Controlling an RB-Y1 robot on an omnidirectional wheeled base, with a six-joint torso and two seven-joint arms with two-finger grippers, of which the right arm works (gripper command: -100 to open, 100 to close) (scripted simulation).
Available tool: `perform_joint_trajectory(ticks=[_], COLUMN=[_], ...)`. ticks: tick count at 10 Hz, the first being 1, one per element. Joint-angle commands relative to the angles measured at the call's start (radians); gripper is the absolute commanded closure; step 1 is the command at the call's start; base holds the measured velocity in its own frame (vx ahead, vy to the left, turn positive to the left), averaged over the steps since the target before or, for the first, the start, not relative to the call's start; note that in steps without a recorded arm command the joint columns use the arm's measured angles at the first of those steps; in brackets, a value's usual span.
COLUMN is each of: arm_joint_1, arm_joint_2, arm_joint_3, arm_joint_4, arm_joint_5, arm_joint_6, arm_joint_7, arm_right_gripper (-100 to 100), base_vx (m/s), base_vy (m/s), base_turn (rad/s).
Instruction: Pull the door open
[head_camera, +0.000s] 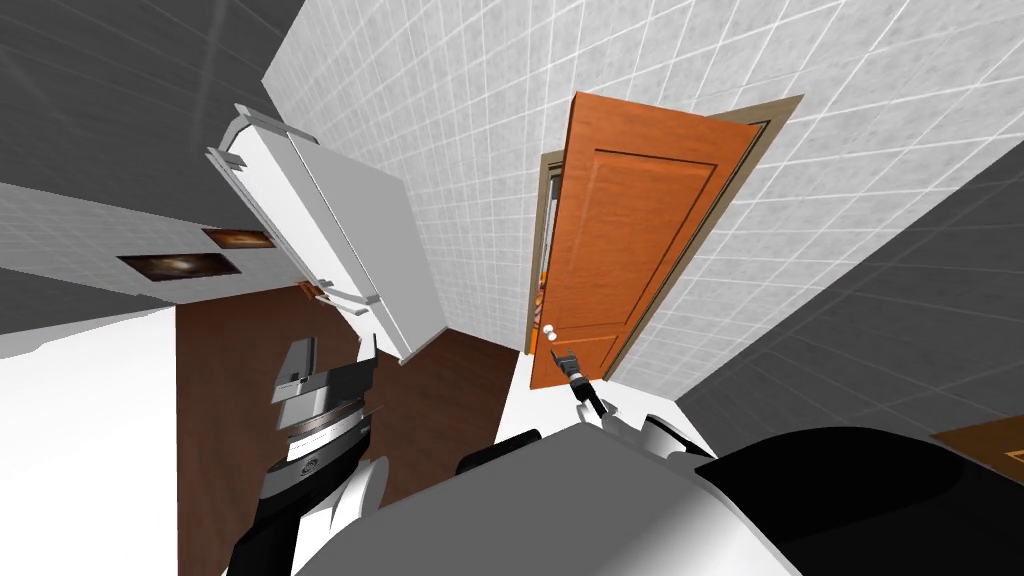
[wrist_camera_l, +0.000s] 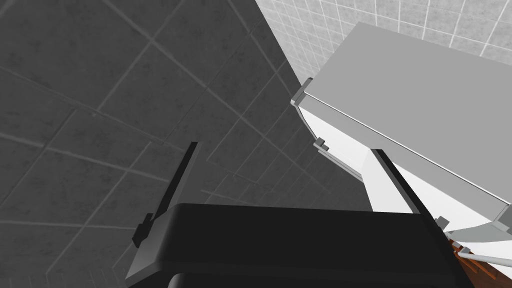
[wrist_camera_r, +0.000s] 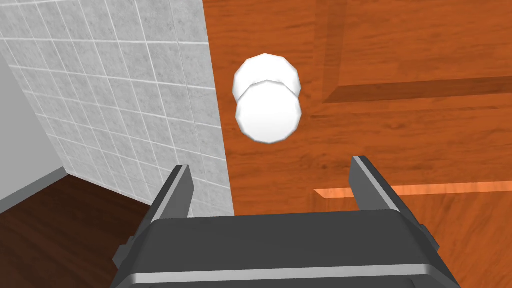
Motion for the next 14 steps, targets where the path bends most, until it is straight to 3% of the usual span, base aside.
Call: perform_joint_trajectory(ticks=[1,3,9,10,11,14], arm_joint_1=[0.010,0.009,-0.001,0.002,0.002,0.002], arm_joint_2=[-0.003,0.004,0.029,0.026,0.026,0.026], arm_joint_3=[0.002,-0.004,-0.024,-0.021,-0.021,-0.021], arm_joint_4=[-0.009,-0.010,0.000,-0.003,-0.003,-0.003], arm_joint_5=[0.000,-0.002,-0.008,-0.007,-0.007,-0.007], arm_joint_6=[0.005,0.005,0.001,0.002,0.002,0.002], arm_joint_7=[-0.002,0.008,0.038,0.034,0.034,0.034], arm_right_gripper=[-100,-100,-100,-100,100,100], base_vx=[-0.188,0.005,0.210,0.112,-0.016,-0.031], base_vy=[0.023,-0.005,-0.051,-0.015,0.002,0.002], base_turn=[-0.033,0.013,0.036,0.011,-0.005,0.002])
